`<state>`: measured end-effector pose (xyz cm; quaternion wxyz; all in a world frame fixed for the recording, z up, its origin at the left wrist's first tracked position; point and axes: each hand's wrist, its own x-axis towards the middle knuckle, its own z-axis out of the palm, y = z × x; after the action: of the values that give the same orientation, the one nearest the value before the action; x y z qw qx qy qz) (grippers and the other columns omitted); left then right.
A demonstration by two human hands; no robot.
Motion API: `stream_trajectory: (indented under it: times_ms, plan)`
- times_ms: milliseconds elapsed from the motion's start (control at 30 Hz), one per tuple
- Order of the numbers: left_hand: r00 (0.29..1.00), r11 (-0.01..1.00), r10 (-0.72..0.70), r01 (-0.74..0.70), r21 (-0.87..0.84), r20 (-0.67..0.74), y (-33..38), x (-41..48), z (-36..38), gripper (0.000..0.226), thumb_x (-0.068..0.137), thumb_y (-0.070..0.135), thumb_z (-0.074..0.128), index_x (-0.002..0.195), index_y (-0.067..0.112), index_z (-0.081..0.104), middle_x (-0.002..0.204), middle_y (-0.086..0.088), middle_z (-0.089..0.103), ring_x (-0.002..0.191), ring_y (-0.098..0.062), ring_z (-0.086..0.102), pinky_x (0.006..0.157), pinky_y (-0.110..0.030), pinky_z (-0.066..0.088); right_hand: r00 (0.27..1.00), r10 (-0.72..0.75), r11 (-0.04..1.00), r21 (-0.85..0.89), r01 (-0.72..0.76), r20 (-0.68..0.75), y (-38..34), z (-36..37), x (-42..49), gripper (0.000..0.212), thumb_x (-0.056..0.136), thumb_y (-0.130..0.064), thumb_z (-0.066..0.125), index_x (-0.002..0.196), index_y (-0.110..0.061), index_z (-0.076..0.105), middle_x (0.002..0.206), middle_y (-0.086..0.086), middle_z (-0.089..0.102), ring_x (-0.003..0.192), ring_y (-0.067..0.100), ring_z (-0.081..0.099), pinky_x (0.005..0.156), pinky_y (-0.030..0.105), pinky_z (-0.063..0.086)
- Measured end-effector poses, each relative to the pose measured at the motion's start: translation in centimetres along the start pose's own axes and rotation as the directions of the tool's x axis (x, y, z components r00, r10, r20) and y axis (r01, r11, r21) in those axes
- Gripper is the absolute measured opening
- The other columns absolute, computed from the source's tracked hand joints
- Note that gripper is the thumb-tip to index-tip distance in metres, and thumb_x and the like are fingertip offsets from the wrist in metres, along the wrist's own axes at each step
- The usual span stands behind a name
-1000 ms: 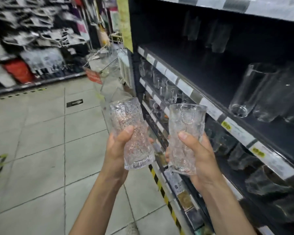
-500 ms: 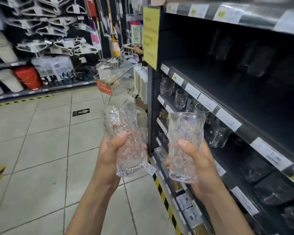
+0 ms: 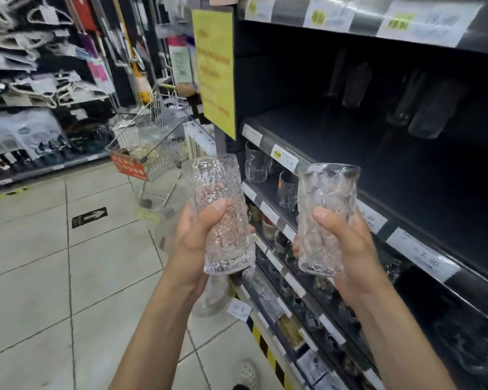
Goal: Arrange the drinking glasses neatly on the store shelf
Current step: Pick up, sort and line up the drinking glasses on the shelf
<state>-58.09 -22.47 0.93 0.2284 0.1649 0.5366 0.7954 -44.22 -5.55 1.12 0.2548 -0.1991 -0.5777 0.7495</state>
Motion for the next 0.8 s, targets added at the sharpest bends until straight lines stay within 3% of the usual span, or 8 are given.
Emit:
stream_trajectory:
  times_ms: [100, 233, 367, 433, 467, 567, 733, 800]
  plan:
    - [0.998, 0.999, -0.036, 0.035, 0.016, 0.056, 0.3, 5.2, -0.3, 0.115, 0.053, 0.06, 0.087, 0.138, -0.005, 0.045, 0.113, -0.027, 0.063, 0.095, -0.042, 0.065, 0.076, -0.047, 0.055, 0.999, -0.035, 0.999, -0.005, 0.035, -0.036, -0.5, 1.0, 4.8, 0.11, 0.052, -0.065, 0.087, 0.147, -0.038, 0.038, 0.149, 0.006, 0.049, 0.136, 0.041, 0.046, 0.108, 0.065, 0.037]
    - [0.99, 0.999, -0.053, 0.053, -0.001, 0.128, 0.5, 11.4, -0.5, 0.12, 0.051, 0.058, 0.089, 0.139, -0.009, 0.04, 0.102, -0.03, 0.062, 0.077, -0.036, 0.07, 0.062, -0.038, 0.057, 0.991, -0.078, 0.997, -0.02, 0.076, -0.106, -0.9, 1.6, 10.2, 0.094, 0.054, -0.058, 0.085, 0.138, -0.041, 0.048, 0.133, -0.009, 0.063, 0.123, 0.017, 0.06, 0.105, 0.052, 0.045]
    - [0.982, 0.995, -0.097, 0.094, 0.023, 0.161, 0.2, 17.2, -0.4, 0.12, 0.049, 0.063, 0.088, 0.137, -0.007, 0.046, 0.113, -0.035, 0.06, 0.086, -0.039, 0.069, 0.069, -0.043, 0.058, 0.979, -0.101, 0.993, -0.077, 0.088, -0.178, -1.2, 2.3, 14.3, 0.06, 0.064, -0.047, 0.083, 0.118, -0.05, 0.057, 0.115, -0.021, 0.069, 0.106, 0.004, 0.068, 0.092, 0.04, 0.052]
    - [0.976, 0.992, -0.123, 0.116, 0.048, 0.179, 0.0, 19.9, 0.0, 0.118, 0.05, 0.065, 0.087, 0.138, -0.004, 0.047, 0.122, -0.033, 0.059, 0.105, -0.047, 0.064, 0.085, -0.057, 0.055, 0.968, -0.097, 0.993, -0.086, 0.079, -0.23, -1.4, 2.5, 15.6, 0.047, 0.066, -0.046, 0.082, 0.105, -0.058, 0.06, 0.113, -0.017, 0.071, 0.105, 0.013, 0.07, 0.092, 0.045, 0.054]
    - [0.973, 0.991, -0.127, 0.116, 0.064, 0.194, -0.2, 21.1, 0.3, 0.117, 0.051, 0.065, 0.086, 0.137, -0.004, 0.047, 0.12, -0.032, 0.061, 0.104, -0.047, 0.064, 0.084, -0.058, 0.055, 0.961, -0.093, 0.994, -0.082, 0.074, -0.262, -1.6, 2.5, 16.2, 0.046, 0.063, -0.05, 0.083, 0.102, -0.06, 0.061, 0.116, -0.013, 0.071, 0.107, 0.02, 0.07, 0.094, 0.049, 0.054]
    - [0.953, 0.993, -0.101, 0.079, 0.088, 0.286, -0.4, 24.6, 2.0, 0.113, 0.054, 0.062, 0.085, 0.135, -0.007, 0.046, 0.104, -0.025, 0.066, 0.083, -0.036, 0.07, 0.068, -0.042, 0.058, 0.917, -0.124, 0.992, -0.083, 0.099, -0.38, -1.6, 2.0, 17.7, 0.074, 0.051, -0.067, 0.085, 0.118, -0.054, 0.057, 0.128, -0.002, 0.066, 0.116, 0.033, 0.064, 0.099, 0.059, 0.049]
    - [0.887, 0.992, -0.121, 0.092, 0.086, 0.445, -0.2, 30.4, 5.1, 0.102, 0.065, 0.061, 0.081, 0.14, 0.003, 0.045, 0.13, -0.027, 0.058, 0.113, -0.047, 0.06, 0.096, -0.068, 0.046, 0.799, -0.193, 0.979, -0.168, 0.117, -0.57, -1.9, 1.5, 19.5, 0.101, 0.051, -0.075, 0.082, 0.139, -0.045, 0.043, 0.143, 0.001, 0.055, 0.128, 0.036, 0.055, 0.102, 0.063, 0.044]
    - [0.84, 0.986, -0.161, 0.122, 0.11, 0.518, -0.2, 32.4, 6.5, 0.098, 0.067, 0.055, 0.077, 0.139, -0.002, 0.043, 0.121, -0.025, 0.062, 0.098, -0.039, 0.068, 0.092, -0.063, 0.051, 0.749, -0.221, 0.969, -0.228, 0.095, -0.625, -2.3, 1.6, 19.9, 0.102, 0.05, -0.079, 0.079, 0.14, -0.045, 0.043, 0.142, -0.004, 0.056, 0.128, 0.028, 0.056, 0.104, 0.057, 0.045]
